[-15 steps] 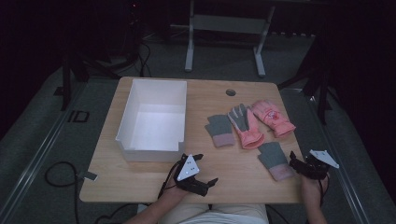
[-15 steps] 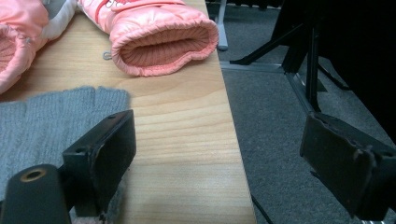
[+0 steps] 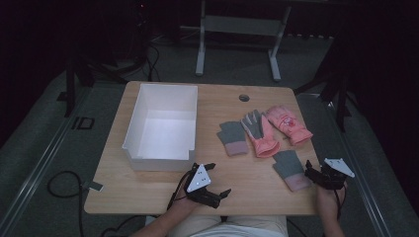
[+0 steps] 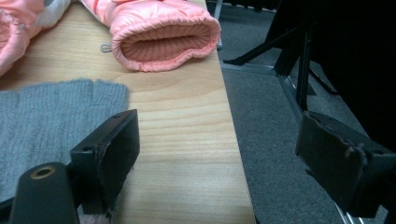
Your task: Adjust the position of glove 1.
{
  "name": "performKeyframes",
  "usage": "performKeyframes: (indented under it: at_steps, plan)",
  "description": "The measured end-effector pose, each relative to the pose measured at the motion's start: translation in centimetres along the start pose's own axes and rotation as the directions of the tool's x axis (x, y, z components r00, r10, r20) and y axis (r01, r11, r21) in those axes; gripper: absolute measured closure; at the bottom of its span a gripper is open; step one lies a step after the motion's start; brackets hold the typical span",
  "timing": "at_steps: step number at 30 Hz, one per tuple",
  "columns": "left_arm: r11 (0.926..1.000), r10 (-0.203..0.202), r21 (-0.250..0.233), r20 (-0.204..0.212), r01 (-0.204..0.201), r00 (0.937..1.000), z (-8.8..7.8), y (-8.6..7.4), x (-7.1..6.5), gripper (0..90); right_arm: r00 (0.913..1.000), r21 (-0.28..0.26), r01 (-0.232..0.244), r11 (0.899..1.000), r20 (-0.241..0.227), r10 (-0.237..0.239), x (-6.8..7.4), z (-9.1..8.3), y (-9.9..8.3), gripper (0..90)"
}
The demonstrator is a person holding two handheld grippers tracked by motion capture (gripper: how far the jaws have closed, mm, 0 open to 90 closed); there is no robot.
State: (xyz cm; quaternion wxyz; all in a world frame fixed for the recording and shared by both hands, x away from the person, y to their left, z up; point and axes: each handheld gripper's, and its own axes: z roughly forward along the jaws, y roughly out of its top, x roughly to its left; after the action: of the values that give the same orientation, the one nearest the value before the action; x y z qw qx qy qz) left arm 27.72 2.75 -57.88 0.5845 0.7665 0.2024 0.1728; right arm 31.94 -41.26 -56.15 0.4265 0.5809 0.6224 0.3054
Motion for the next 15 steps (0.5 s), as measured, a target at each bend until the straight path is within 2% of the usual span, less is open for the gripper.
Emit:
performKeyframes:
  at_steps: [5,7,10,12,15]
  plan:
    - [1.0,0.0,-0.005,0.006,0.0,1.0,-0.03,-0.02,0.01,0.7,0.9999,0.044,-0.013,0.999,-0.005,0.013,-0.14,0.38,0.15,12.8]
    - [1.0,0.001,-0.009,0.004,0.0,1.0,-0.08,-0.04,-0.01,0.7,0.9994,0.057,-0.032,0.998,-0.013,0.032,-0.26,0.44,0.18,12.8]
    - [0.9999,0.005,-0.014,0.003,-0.004,1.0,-0.11,-0.06,-0.05,0.7,0.9991,0.064,-0.042,0.997,-0.007,0.042,-0.36,0.51,0.19,12.7]
    - [0.9999,0.006,-0.013,0.005,-0.006,1.0,-0.11,-0.05,-0.05,0.7,0.9991,0.047,-0.043,0.998,0.0,0.043,-0.36,0.32,0.13,12.6]
    - [0.9999,0.011,-0.011,0.006,-0.011,0.9999,-0.08,-0.04,-0.09,0.7,0.9987,0.053,-0.049,0.997,-0.013,0.05,-0.59,0.36,0.12,12.4]
